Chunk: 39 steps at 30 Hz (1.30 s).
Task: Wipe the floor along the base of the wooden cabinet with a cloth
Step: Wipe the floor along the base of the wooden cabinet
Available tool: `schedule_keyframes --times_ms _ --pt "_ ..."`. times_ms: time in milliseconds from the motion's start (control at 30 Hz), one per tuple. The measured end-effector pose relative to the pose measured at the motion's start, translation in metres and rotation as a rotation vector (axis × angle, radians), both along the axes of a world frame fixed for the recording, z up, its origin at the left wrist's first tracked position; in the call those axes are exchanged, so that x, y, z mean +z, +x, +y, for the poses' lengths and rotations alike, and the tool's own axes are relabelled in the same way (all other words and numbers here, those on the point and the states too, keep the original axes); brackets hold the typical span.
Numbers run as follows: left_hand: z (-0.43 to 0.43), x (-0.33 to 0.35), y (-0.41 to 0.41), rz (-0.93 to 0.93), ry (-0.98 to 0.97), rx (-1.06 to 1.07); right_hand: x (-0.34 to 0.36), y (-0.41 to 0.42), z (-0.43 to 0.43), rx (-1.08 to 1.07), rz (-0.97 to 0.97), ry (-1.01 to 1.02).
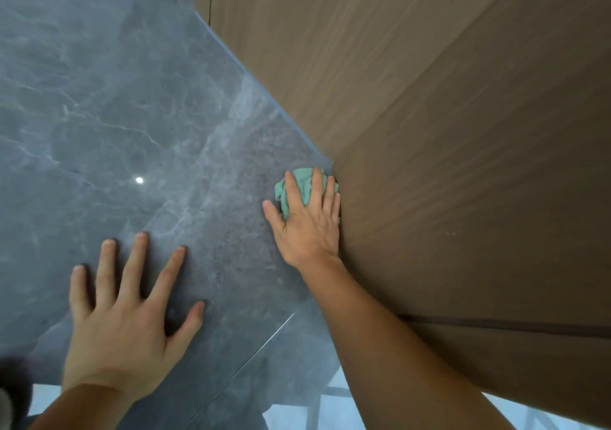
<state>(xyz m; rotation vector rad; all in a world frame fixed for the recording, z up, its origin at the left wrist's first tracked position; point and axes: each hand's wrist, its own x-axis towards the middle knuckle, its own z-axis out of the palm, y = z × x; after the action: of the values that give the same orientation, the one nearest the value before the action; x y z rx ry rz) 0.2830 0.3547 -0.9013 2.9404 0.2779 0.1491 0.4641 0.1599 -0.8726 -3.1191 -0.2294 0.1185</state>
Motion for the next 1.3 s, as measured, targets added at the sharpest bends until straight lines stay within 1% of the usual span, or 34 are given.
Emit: schedule_keyframes --times_ms 100,200,267,433,533,633,733,900,1167,1300 --pt "-0.001 0.001 0.0 0.015 -0.004 0.007 -0.001 -0.065 -0.022 0.032 0.009 0.042" --pt "-0.001 0.0 0.0 0.026 0.005 0.002 -0.003 -0.123 -0.044 0.078 0.043 0.012" --pt "-0.001 -0.001 0.0 0.031 0.014 -0.002 -0.005 -0.118 -0.043 0.065 0.055 0.015" --pt "0.002 -0.008 -0.001 0.034 0.051 -0.006 -0.002 -0.025 0.005 -0.1 -0.044 0.045" --pt "0.002 -0.007 0.0 0.026 0.047 -0.001 -0.004 0.021 0.016 -0.089 -0.025 0.056" --pt "0.002 -0.005 0.001 0.022 0.045 -0.006 -0.004 0.04 0.015 -0.068 0.004 0.047" --pt "0.001 -0.004 0.0 0.028 0.038 -0.007 -0.002 0.027 0.013 -0.053 -0.031 0.051" --pt "0.0 0.0 0.001 0.047 0.023 0.007 0.002 -0.03 0.005 -0.031 -0.051 0.065" --pt "-0.001 0.003 0.002 0.076 0.017 0.008 0.006 -0.086 -0.013 0.01 0.041 0.078" --pt "-0.001 0.006 0.004 0.108 0.0 0.017 0.01 -0.115 -0.021 0.084 0.068 0.054"
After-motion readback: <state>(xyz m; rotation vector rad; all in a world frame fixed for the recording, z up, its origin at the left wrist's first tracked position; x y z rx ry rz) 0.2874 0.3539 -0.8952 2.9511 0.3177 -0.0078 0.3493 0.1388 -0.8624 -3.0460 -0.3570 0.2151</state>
